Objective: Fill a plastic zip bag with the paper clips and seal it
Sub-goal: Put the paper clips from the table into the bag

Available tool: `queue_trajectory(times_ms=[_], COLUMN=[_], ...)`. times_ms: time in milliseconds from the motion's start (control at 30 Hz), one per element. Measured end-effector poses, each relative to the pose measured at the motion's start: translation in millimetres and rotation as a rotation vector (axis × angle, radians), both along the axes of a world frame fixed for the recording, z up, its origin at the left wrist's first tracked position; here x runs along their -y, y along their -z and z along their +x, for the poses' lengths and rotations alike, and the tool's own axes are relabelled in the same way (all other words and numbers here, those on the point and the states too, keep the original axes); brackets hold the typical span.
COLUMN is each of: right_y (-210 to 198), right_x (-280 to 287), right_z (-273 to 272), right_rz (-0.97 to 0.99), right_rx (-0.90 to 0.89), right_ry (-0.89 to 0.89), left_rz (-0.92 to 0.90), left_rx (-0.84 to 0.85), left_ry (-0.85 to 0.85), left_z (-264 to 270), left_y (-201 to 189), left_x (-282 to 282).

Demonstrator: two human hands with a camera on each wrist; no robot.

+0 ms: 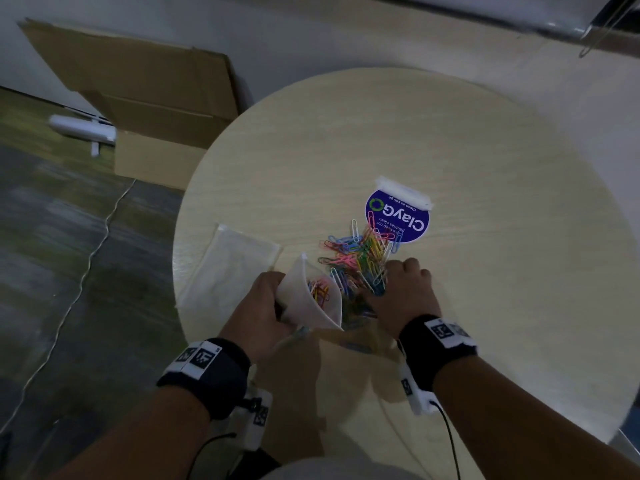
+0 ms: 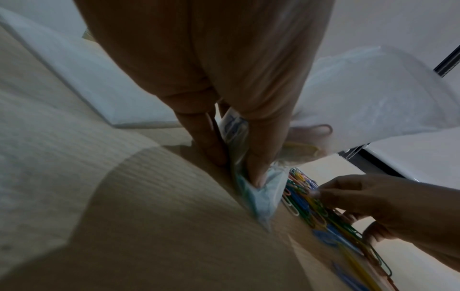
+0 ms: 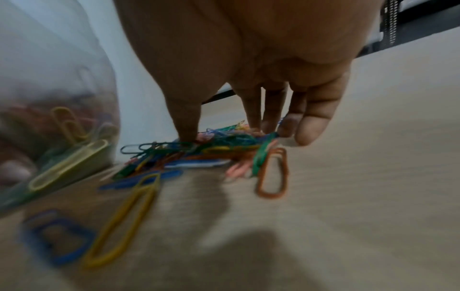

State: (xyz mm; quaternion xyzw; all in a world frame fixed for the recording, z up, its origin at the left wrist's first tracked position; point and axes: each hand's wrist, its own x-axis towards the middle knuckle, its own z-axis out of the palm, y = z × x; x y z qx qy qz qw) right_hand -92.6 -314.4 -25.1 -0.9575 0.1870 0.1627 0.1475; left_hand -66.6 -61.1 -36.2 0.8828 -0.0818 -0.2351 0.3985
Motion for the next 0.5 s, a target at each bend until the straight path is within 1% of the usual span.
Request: queue_trajectory(times_ms=[300, 400, 500], right_y=[-2.2, -9.6, -23.1], right_x=[9.3, 14.6, 20.6], right_z=[-6.5, -10.1, -13.5], right_rz=[0.072, 0.083, 0.107], right_rx=[0.079, 0.128, 0.122], right_ry=[-0.098, -0.078, -0.037], left_rz=[0.013, 0.026, 0.021], left_rx=[0.002, 0.008, 0.007], left_ry=[0.018, 0.013, 0.009], left_z=[1.9, 1.8, 0.9], left_y=[1.7, 1.3, 1.9], left_x=[0.3, 1.7, 2.6])
